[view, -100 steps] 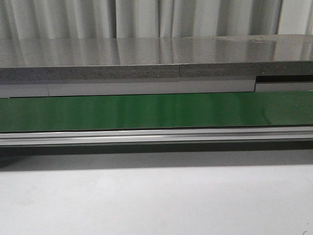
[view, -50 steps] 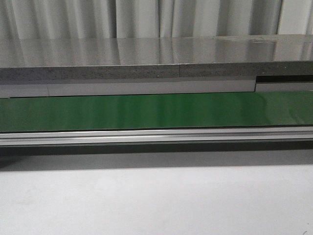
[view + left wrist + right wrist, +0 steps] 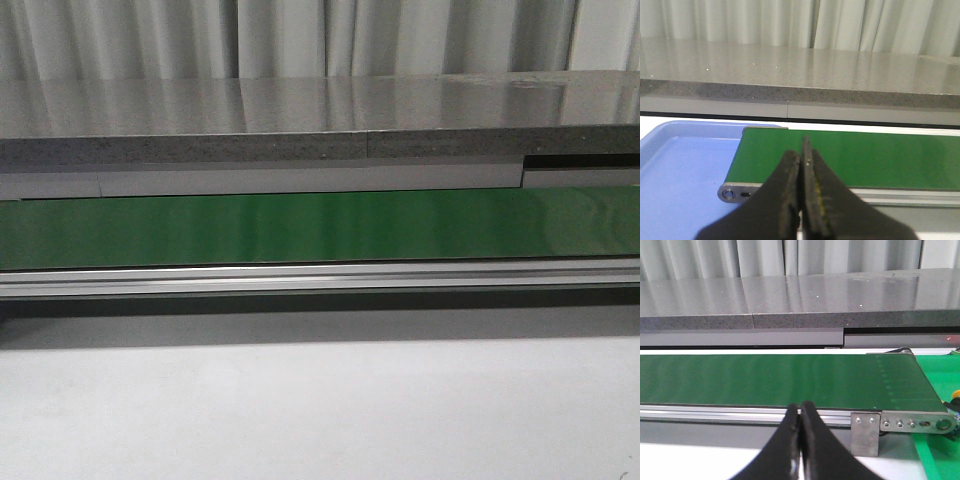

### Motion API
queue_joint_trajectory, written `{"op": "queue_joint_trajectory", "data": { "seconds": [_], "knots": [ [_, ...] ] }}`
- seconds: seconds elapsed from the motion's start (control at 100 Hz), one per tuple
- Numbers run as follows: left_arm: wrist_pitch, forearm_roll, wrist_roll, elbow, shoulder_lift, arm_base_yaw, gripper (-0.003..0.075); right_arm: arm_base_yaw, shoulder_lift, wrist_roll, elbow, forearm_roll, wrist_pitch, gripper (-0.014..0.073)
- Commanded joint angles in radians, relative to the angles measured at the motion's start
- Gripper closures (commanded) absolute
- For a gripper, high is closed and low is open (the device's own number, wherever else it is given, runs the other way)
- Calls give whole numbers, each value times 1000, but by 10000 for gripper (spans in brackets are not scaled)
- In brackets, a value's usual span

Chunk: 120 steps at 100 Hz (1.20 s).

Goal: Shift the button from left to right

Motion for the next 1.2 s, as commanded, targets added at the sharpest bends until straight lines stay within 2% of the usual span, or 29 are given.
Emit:
{"op": "queue_joint_trajectory", "data": {
  "seconds": [0.0,0.1,1.19],
  "knots": [
    [-105,2,-21,16,-34,-9,741,-1,-19,-2,-17,-10,-88,662],
    [-142,2,-24,48,-32,-9,741,-1,-19,-2,-17,-10,-87,662],
    [-128,13,-26,48,-32,-9,741,-1,-19,-2,-17,-10,-87,662]
  ]
}}
